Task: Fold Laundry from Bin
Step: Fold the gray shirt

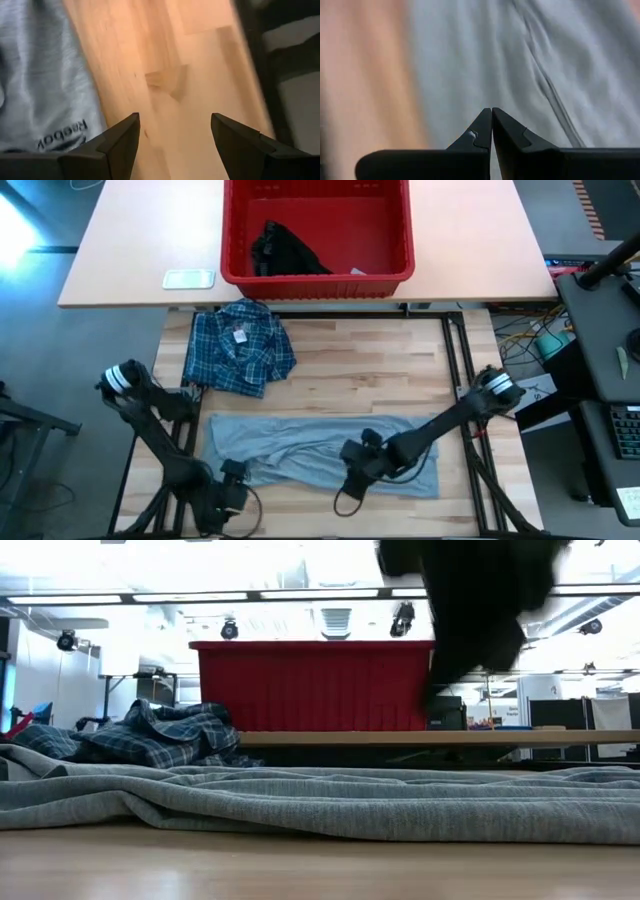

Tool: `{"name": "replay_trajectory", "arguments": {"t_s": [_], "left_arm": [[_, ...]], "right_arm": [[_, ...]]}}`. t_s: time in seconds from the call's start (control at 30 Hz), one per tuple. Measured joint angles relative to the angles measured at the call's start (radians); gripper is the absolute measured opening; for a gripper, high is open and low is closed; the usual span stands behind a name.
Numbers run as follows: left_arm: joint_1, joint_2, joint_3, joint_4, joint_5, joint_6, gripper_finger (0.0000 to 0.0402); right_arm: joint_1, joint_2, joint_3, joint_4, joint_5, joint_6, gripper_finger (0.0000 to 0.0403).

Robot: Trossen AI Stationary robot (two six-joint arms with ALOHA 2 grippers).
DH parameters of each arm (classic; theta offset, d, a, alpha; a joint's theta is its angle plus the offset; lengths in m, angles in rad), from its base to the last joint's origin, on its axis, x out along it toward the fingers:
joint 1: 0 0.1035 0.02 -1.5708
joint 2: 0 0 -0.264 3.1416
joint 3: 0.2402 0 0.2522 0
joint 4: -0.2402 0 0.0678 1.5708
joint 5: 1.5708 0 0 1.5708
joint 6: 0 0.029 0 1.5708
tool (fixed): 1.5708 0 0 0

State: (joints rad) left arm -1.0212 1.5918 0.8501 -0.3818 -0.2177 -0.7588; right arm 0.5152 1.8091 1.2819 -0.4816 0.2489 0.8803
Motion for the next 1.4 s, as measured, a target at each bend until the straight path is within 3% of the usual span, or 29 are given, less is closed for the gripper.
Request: {"name": "replay_trajectory", "arguments": {"t_s": [0.27, 0.43, 0.67, 0.83, 1.03, 1.2, 1.4], "left_arm": [[0.061, 0.05, 0.08, -0.028, -0.126, 0.005, 0.0229], [0.137, 0.091, 0.059, 0.017, -0.133, 0.011, 0.0229], [0.188, 0.183, 0.059, 0.142, -0.074, 0.086, 0.0229], [0.142, 0.22, 0.064, 0.118, -0.051, 0.076, 0.0229], [0.087, 0.178, 0.074, 0.056, -0.005, 0.051, 0.0229], [0.102, 0.138, 0.126, -0.014, -0.005, 0.096, 0.0229], [0.148, 0.158, 0.163, 0.037, -0.027, 0.161, 0.0229]], "right_arm": [[-0.007, -0.04, -0.129, 0.005, -0.087, 0.05, 0.0009], [-0.016, -0.035, -0.158, 0.038, -0.135, 0.059, 0.0009], [-0.019, -0.047, -0.195, 0.026, -0.198, 0.104, 0.0009], [-0.018, -0.088, -0.25, -0.024, -0.213, 0.117, 0.0009], [-0.019, -0.154, -0.304, -0.058, -0.224, 0.106, 0.0009], [-0.018, -0.216, -0.268, -0.031, -0.224, 0.105, 0.0009], [0.0, -0.206, -0.24, 0.119, -0.224, 0.072, 0.0009]]}}
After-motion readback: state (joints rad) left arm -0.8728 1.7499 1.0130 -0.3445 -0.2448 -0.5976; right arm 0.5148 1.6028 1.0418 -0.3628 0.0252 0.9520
